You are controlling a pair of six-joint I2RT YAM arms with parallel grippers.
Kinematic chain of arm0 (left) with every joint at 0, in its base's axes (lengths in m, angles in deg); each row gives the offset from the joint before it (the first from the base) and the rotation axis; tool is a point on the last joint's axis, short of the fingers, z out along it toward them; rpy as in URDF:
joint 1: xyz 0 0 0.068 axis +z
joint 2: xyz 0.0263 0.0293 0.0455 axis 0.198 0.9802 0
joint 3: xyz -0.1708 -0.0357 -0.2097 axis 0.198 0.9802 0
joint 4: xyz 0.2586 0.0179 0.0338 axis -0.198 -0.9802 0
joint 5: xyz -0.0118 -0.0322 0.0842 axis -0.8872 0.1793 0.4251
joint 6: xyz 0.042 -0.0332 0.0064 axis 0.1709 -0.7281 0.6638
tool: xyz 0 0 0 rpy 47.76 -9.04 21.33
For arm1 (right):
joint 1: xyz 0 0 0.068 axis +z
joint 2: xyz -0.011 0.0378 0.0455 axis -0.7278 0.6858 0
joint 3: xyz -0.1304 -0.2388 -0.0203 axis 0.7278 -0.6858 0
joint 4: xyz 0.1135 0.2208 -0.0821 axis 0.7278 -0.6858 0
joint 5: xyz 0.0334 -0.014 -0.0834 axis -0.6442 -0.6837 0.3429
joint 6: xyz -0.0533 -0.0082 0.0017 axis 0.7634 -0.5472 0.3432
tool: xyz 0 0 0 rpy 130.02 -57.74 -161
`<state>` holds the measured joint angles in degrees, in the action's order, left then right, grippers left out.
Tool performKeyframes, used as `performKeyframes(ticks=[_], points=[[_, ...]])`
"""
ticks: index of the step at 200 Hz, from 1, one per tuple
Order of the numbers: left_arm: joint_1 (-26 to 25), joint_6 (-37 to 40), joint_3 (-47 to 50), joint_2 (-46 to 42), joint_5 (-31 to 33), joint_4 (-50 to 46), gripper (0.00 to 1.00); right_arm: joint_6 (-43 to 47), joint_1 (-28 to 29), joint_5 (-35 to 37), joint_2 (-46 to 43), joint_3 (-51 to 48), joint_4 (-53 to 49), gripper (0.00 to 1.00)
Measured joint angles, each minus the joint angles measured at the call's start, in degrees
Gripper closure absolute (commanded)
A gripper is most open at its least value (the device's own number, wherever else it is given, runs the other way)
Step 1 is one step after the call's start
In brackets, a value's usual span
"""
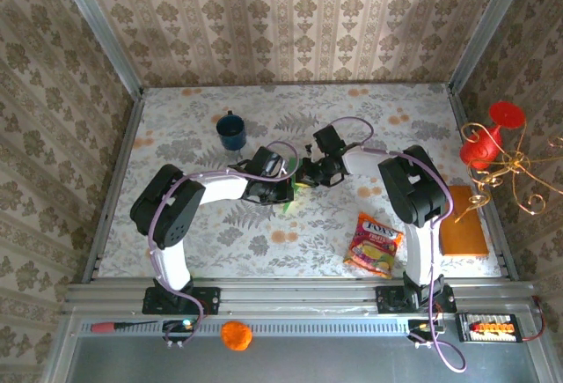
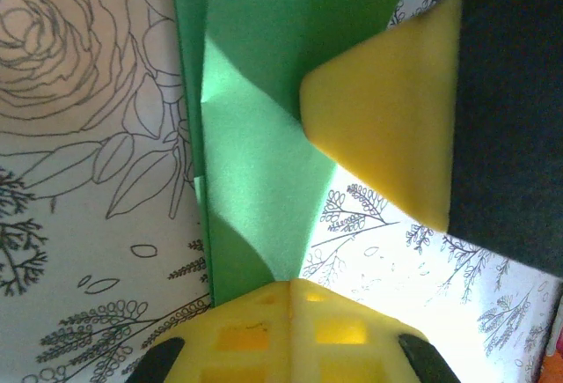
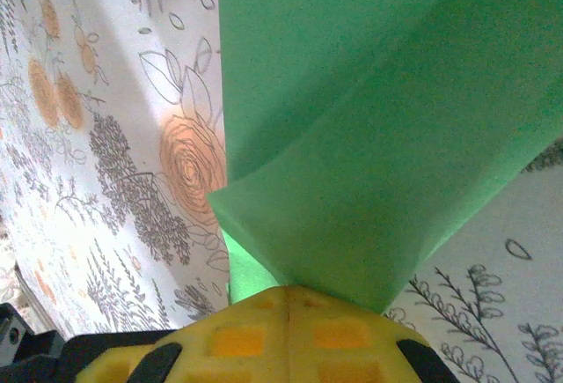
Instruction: Fold a paper plane with a square sheet of paper (pick it up from the middle)
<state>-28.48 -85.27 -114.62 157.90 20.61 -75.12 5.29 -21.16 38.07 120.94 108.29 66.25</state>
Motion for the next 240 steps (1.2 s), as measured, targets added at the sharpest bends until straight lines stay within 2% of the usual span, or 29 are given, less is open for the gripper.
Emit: performKeyframes(ticks=[97,163,240], points=[[-0.98,0.87,0.22,-0.02,0.92,0.74,0.94,0.2,0.22,2.23,2.64,4.04,-3.85,0.97],[-2.49,0.37,7.34,-3.91,1.51,6.78,0.94,0.09,0.33,2.6,2.86,4.7,-4.74,0.98],[-6.29,0.37,10.54,-8.74,2.56,1.33,0.94,-0.33,0.48,2.91,3.1,5.44,-5.86,0.98]])
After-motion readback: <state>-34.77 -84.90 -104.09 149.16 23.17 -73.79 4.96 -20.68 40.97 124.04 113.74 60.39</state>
